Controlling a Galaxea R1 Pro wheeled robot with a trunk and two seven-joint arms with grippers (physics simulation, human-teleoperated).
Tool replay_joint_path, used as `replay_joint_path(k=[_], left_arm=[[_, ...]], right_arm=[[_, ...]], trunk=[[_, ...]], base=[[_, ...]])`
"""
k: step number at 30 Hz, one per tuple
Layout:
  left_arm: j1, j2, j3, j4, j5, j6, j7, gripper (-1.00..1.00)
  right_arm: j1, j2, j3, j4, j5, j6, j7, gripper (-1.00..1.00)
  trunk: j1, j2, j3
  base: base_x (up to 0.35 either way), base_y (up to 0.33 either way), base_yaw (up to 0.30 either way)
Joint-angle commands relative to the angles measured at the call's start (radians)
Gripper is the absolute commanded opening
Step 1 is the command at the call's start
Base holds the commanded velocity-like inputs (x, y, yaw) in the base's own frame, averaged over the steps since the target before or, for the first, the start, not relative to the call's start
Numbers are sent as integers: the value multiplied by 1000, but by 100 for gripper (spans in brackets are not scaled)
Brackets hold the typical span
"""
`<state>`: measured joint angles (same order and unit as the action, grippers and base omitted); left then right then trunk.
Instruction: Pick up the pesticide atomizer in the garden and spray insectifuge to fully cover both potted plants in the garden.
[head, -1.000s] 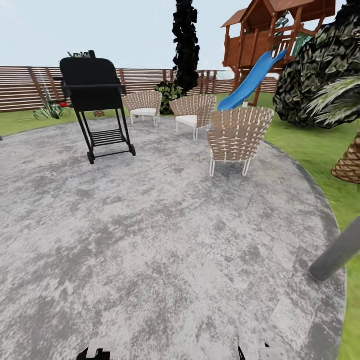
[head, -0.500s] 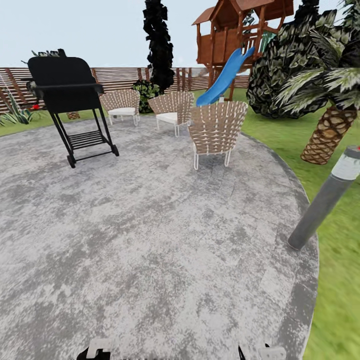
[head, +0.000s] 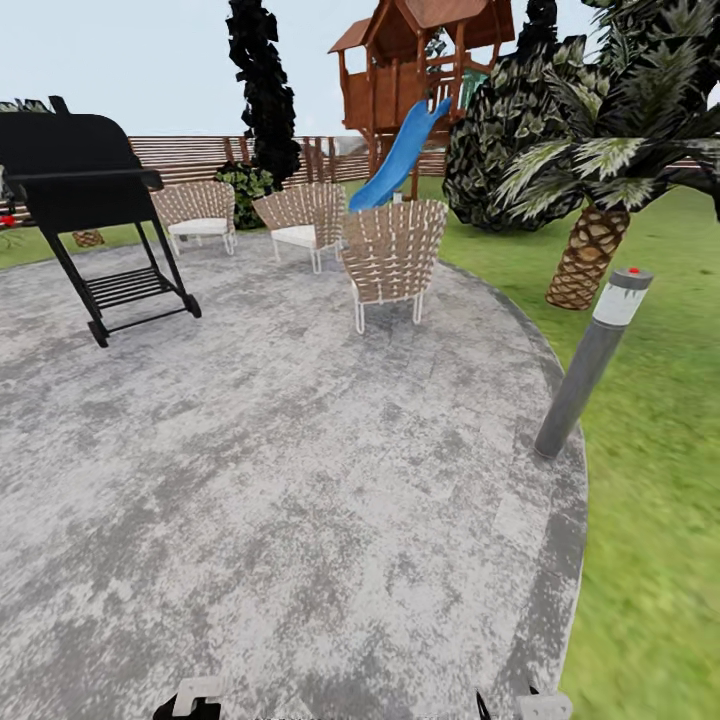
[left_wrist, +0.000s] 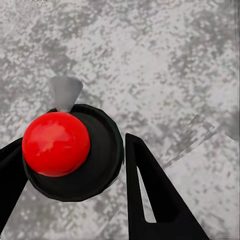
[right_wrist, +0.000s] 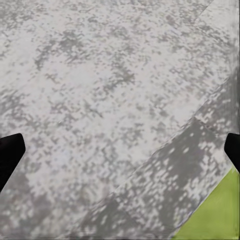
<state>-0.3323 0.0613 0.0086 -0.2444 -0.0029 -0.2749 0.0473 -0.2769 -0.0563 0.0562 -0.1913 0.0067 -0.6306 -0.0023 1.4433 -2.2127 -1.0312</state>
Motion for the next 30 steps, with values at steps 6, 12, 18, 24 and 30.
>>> replay_joint_path(k=[6,12,18,24,30], left_arm=[[0,0,1,1,0,-4,2,-100],[0,0,1,1,0,-4,2,-100],[-1,0,1,1,2,-5,3,-100],[-1,-1,0,0,4,-6,3,-100],[0,-1,5,0,10,-5,5,-100]], right_arm=[[-1,-1,5,1,-1,-3,-1,100],[-1,-1,5,1,-1,-3,-2,100],[-1,-1,5,1,-1,-3,-2,100],[-1,-1,4,1,-2,-3,-2,100],[-1,-1,4,1,-2,-3,-2,100]], trunk=[[0,0,-1],[0,0,-1],[0,0,-1],[0,0,-1],[0,0,-1]], base=[[-51,55,-267],[-3,3,-267],[0,0,-267],[0,0,-267],[0,0,-267]])
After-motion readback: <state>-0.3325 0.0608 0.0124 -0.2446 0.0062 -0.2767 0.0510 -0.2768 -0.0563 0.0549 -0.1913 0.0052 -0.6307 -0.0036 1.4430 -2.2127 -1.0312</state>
